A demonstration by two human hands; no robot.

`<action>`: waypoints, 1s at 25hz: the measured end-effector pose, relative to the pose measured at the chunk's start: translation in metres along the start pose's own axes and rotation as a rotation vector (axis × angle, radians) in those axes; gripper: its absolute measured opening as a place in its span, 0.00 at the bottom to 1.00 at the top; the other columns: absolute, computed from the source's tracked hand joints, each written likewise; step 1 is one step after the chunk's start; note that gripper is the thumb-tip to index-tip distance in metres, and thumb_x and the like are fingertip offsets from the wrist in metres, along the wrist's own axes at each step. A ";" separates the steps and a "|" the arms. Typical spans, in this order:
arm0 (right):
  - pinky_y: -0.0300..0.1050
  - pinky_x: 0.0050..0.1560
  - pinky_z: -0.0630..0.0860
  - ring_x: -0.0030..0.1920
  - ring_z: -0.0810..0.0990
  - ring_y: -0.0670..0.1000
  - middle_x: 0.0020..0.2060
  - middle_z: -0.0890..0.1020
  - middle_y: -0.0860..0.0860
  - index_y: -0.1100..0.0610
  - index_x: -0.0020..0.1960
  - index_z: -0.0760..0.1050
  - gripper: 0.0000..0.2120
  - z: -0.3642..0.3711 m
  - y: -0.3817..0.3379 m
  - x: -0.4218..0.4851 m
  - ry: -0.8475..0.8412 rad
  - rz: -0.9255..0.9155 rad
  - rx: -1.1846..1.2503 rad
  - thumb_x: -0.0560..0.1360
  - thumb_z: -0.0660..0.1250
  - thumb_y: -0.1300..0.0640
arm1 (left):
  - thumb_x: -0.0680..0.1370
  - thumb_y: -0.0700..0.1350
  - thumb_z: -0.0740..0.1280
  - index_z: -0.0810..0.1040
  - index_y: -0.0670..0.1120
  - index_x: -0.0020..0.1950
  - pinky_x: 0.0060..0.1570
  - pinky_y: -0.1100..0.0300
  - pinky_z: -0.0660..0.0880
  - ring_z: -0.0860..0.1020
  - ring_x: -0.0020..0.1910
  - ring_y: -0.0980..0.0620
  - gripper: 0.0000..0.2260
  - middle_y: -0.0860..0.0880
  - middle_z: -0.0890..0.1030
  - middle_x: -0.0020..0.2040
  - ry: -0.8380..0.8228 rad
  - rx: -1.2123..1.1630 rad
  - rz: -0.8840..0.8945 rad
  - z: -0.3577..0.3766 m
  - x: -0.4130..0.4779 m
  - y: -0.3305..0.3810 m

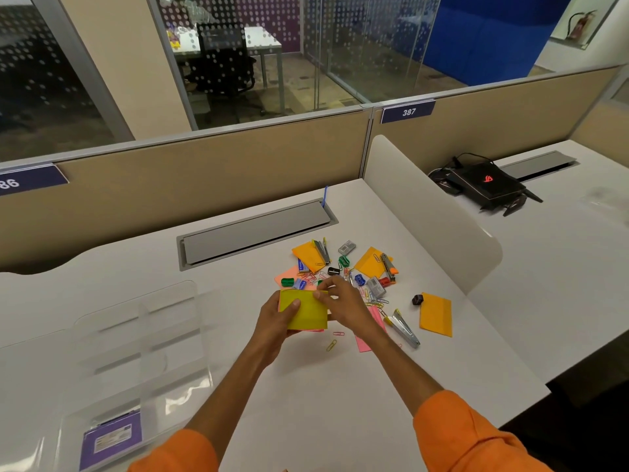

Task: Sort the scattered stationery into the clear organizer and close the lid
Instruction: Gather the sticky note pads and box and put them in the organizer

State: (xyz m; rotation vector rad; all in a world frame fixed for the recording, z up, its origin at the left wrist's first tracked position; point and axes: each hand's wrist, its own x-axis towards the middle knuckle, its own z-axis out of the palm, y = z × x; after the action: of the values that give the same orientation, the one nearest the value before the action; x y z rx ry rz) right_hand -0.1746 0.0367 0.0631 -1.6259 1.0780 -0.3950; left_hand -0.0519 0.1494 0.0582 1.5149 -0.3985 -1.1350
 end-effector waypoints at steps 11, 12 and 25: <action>0.43 0.41 0.73 0.51 0.80 0.55 0.51 0.82 0.55 0.57 0.55 0.76 0.17 -0.081 0.088 -0.036 0.396 0.386 -0.507 0.70 0.75 0.51 | 0.76 0.48 0.70 0.75 0.51 0.59 0.58 0.44 0.77 0.78 0.56 0.44 0.13 0.46 0.79 0.57 0.130 0.036 0.094 -0.012 0.011 -0.011; 0.44 0.42 0.75 0.52 0.80 0.56 0.52 0.82 0.55 0.57 0.55 0.76 0.19 -0.076 0.097 -0.042 0.391 0.403 -0.521 0.69 0.75 0.50 | 0.76 0.48 0.70 0.75 0.51 0.59 0.58 0.44 0.77 0.78 0.56 0.44 0.13 0.46 0.79 0.57 0.126 0.038 0.091 -0.011 0.012 -0.012; 0.48 0.58 0.71 0.60 0.75 0.57 0.60 0.77 0.57 0.60 0.64 0.69 0.40 -0.019 0.105 -0.041 0.461 0.524 -0.746 0.64 0.73 0.34 | 0.76 0.47 0.69 0.75 0.50 0.60 0.58 0.44 0.77 0.79 0.56 0.45 0.13 0.48 0.80 0.56 0.081 0.019 0.093 -0.016 0.009 -0.011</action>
State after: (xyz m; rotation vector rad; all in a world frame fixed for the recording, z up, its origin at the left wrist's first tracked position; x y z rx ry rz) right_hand -0.2567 0.0588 -0.0131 -1.8214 2.1223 0.0061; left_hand -0.0383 0.1552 0.0428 1.5376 -0.4205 -0.9969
